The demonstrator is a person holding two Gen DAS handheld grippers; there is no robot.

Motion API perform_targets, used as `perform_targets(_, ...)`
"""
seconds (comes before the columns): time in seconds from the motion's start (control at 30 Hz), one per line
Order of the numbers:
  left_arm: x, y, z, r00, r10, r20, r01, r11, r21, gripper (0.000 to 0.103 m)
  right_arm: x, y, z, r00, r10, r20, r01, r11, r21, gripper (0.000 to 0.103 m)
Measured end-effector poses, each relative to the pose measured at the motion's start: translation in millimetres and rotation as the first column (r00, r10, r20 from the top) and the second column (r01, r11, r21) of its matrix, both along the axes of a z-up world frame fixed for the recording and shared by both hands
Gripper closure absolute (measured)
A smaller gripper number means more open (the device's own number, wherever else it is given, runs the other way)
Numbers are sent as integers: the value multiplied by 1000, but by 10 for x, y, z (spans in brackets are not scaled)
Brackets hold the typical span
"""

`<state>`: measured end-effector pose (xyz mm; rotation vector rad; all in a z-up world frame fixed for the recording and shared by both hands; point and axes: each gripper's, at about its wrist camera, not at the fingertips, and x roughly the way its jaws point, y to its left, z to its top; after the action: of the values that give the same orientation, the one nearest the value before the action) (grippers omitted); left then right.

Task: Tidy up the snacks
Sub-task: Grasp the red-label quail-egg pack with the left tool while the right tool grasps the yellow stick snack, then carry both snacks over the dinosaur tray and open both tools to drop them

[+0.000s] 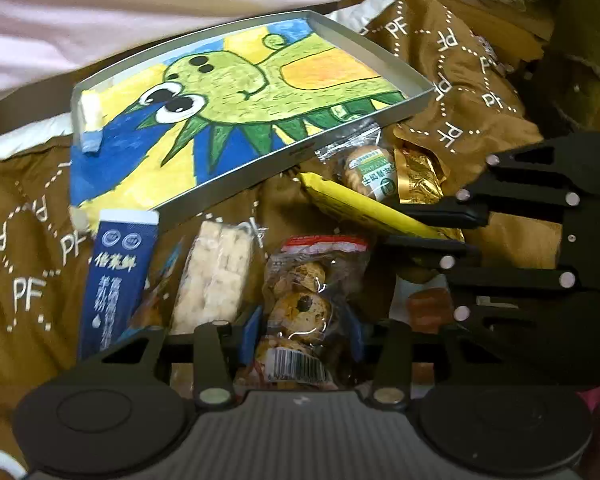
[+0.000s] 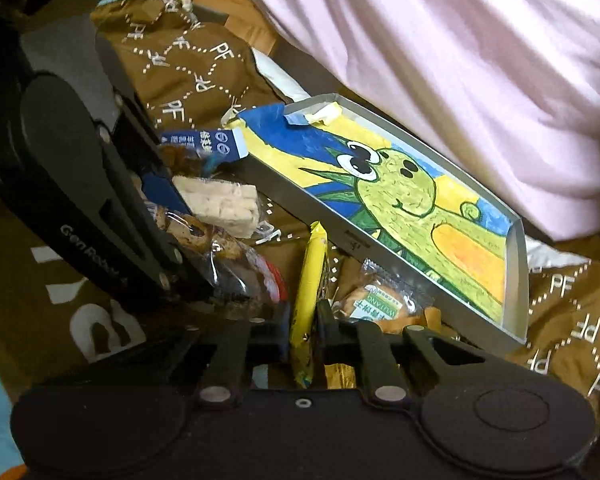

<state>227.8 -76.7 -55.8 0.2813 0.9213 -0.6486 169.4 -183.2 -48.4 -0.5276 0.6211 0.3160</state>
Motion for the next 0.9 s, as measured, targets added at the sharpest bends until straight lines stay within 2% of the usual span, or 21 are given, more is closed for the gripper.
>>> perform_targets(0.2,-29,147,103,994,91,-53,-94,994,-58,57,-147,-61,128,1000,1,11,-2,998,61,93)
perform_targets(0.3,-51,231,179,989,129,-71,-136,985,-104,57,-239,-29,156,999,21,44,-23,999,37,93)
perform_targets(0.43,-107,303,301,984,168,-57,-175,974,-142,57,-361,27,206,992,46,120,-44,999,-18,93)
perform_targets(0.53,-138,362,404,979,203,-36,-206,961,-184,57,-421,43,254,979,56,196,-48,998,-48,93)
perform_targets(0.67,-105,390,538,968,248,33,-235,944,-231,57,-402,54,289,959,59,278,-43,997,-65,93)
perform_targets(0.9,324,355,683,914,376,151,-315,894,-319,56,-38,36,363,914,30,405,-13,999,-45,93)
